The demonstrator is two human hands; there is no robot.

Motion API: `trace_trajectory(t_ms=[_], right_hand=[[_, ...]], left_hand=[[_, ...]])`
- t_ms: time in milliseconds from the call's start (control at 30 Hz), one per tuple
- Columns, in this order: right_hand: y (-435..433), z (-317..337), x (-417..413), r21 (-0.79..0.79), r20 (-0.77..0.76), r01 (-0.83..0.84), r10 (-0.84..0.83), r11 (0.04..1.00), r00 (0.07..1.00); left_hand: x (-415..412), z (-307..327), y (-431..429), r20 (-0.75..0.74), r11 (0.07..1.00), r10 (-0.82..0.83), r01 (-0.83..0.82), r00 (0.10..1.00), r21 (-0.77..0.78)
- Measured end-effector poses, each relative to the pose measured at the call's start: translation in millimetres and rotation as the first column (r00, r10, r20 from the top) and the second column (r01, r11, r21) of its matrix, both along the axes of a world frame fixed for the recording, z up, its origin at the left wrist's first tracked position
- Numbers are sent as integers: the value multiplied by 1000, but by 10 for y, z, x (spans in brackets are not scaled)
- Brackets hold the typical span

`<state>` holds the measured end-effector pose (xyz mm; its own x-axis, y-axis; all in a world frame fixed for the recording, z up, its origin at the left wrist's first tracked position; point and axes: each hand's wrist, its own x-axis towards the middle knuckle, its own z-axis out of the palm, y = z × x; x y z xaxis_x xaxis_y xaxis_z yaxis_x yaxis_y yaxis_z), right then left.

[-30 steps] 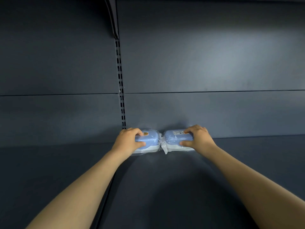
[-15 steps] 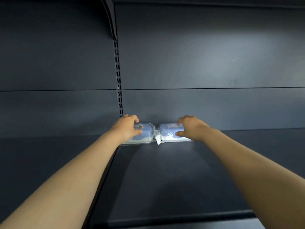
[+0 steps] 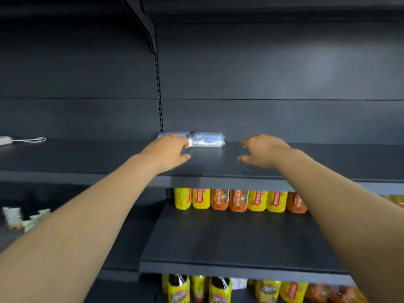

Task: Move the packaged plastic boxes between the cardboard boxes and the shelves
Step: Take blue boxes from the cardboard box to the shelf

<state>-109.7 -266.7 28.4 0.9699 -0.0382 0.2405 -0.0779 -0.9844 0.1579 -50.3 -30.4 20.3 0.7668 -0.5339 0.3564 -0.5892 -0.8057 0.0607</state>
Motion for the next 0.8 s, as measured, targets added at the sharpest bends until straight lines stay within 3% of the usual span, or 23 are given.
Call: trace_trajectory(t_ms=[200, 400, 633, 800], right_hand=[[-143, -426, -1199, 18, -36, -49, 49, 999, 998], [-223, -1048, -1768, 38, -126, -111, 115, 993, 985], [-218, -2419, -1881, 144, -390, -51, 104, 988, 915], [-230, -3381, -1802, 251, -600, 104, 71, 962, 797]], left_hand=[[-1237, -401, -115, -40, 1000, 16, -16, 999, -15], [-1837, -1121, -159, -121, 998, 63, -58, 991, 39], [-1987, -2400, -260, -322, 990, 100, -60, 941, 131], [-1837, -3347, -333, -505, 988, 105, -32, 857, 151]])
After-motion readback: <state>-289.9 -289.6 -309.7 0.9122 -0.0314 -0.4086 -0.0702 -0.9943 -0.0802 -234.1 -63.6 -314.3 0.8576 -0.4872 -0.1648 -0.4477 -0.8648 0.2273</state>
